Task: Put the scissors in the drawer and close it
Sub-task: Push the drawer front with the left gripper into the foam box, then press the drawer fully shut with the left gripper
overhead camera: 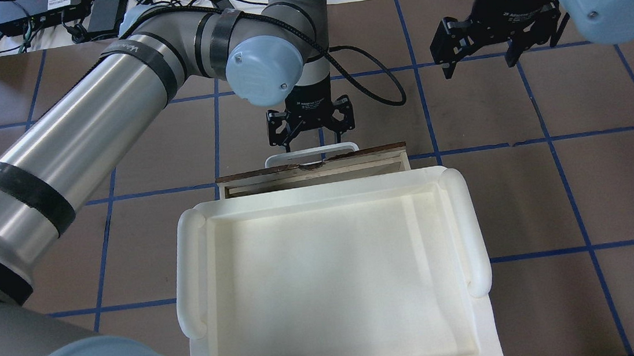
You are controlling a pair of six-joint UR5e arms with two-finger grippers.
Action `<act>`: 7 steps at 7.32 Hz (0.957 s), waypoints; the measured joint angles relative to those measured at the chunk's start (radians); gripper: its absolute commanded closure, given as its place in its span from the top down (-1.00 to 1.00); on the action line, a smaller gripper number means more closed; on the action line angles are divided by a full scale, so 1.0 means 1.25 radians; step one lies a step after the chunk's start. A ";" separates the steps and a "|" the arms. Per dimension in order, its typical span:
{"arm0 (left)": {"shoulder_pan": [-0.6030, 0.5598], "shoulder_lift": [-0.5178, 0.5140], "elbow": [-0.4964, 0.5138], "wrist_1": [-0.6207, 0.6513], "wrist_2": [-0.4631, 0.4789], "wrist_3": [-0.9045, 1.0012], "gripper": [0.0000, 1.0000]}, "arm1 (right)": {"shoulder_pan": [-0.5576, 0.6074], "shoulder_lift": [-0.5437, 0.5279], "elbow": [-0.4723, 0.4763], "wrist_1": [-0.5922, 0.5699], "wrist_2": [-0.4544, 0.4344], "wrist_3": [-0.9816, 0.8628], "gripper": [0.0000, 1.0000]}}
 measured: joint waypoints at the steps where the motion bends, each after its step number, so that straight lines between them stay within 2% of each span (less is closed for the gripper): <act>1: -0.001 0.016 -0.009 -0.038 0.000 0.000 1.00 | 0.000 0.000 0.000 0.000 0.000 0.000 1.00; 3: -0.008 0.038 -0.017 -0.102 0.000 0.000 1.00 | 0.000 0.001 0.000 0.003 -0.001 0.000 1.00; 7: -0.020 0.045 -0.057 -0.134 -0.001 0.001 1.00 | 0.000 0.004 0.000 0.000 0.006 -0.001 1.00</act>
